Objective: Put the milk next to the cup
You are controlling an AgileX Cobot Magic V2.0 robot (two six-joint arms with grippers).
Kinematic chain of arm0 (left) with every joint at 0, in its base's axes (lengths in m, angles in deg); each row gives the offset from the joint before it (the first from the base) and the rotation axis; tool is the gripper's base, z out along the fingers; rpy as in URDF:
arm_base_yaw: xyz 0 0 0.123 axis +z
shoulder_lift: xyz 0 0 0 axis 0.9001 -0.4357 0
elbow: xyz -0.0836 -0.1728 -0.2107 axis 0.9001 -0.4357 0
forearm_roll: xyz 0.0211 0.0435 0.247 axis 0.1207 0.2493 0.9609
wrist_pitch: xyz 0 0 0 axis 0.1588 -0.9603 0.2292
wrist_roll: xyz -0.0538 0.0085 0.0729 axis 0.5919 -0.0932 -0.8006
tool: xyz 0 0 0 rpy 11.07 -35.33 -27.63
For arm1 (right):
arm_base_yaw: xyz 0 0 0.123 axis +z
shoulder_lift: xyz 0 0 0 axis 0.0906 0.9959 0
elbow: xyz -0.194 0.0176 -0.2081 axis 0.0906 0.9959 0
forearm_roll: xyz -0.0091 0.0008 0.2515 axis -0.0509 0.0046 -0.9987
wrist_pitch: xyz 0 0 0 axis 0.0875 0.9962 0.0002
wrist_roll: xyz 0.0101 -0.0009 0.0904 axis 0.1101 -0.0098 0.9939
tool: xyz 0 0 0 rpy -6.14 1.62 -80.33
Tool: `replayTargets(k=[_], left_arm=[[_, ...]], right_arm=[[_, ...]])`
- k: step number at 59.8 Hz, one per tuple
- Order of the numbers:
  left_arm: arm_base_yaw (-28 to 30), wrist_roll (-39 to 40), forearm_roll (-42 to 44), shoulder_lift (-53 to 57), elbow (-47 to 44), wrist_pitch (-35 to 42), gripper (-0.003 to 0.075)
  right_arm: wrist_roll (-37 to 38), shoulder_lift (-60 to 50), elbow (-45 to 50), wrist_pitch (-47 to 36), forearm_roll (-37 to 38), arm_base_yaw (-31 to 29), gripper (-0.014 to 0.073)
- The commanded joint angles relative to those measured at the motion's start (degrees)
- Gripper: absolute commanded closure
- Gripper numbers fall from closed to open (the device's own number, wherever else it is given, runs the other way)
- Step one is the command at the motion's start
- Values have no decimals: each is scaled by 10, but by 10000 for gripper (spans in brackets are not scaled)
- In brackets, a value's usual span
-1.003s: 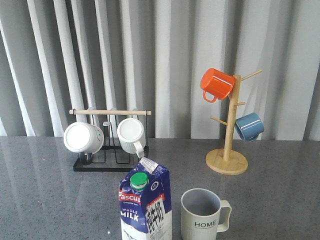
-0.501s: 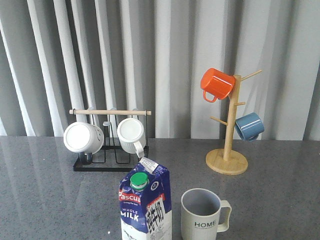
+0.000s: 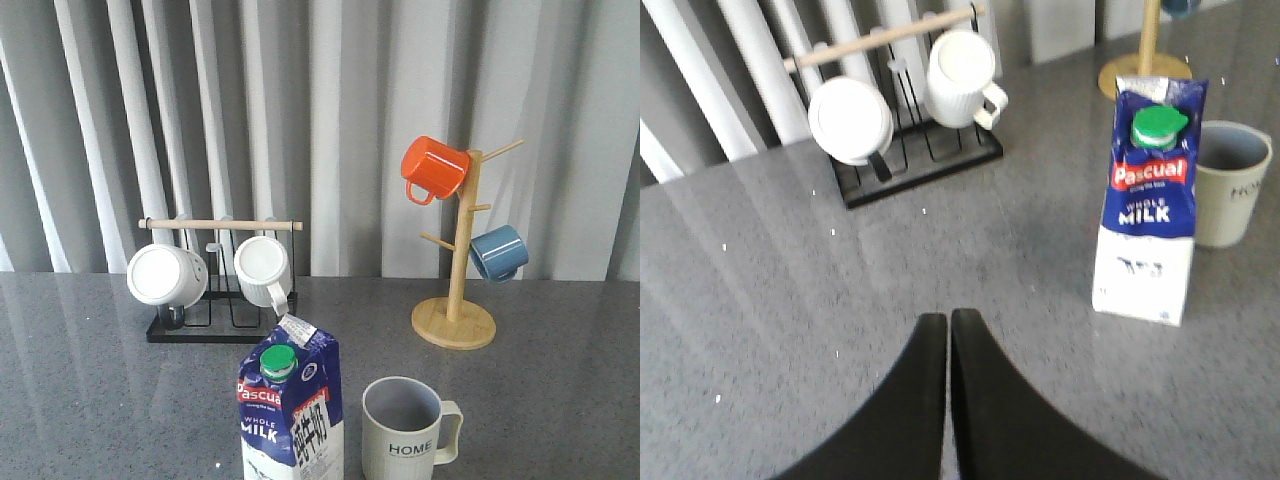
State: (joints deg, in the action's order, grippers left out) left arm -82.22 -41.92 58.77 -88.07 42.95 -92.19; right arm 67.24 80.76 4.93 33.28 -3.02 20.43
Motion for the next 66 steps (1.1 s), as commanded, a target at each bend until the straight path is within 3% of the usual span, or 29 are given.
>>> replayTargets(k=[1,12,19,28,41,66], left_arm=[[17,7,-6,37,-103,207,727],[60,6,-6,147,-361,479,727],[84,10,-7,233,-483,553,727],[124,10,-7,330,-568,544,727],[181,11,-7,340,-566,483,727],[186,11,-8,339,-566,495,727]], right_arm=[[1,1,-14,-38,1,0,600],[1,1,-14,-38,1,0,600],[1,1,-14,-37,1,0,600],[1,1,-14,-37,1,0,600],[1,0,-14,-35,1,0,600],[1,-1,-14,-33,1,0,600]])
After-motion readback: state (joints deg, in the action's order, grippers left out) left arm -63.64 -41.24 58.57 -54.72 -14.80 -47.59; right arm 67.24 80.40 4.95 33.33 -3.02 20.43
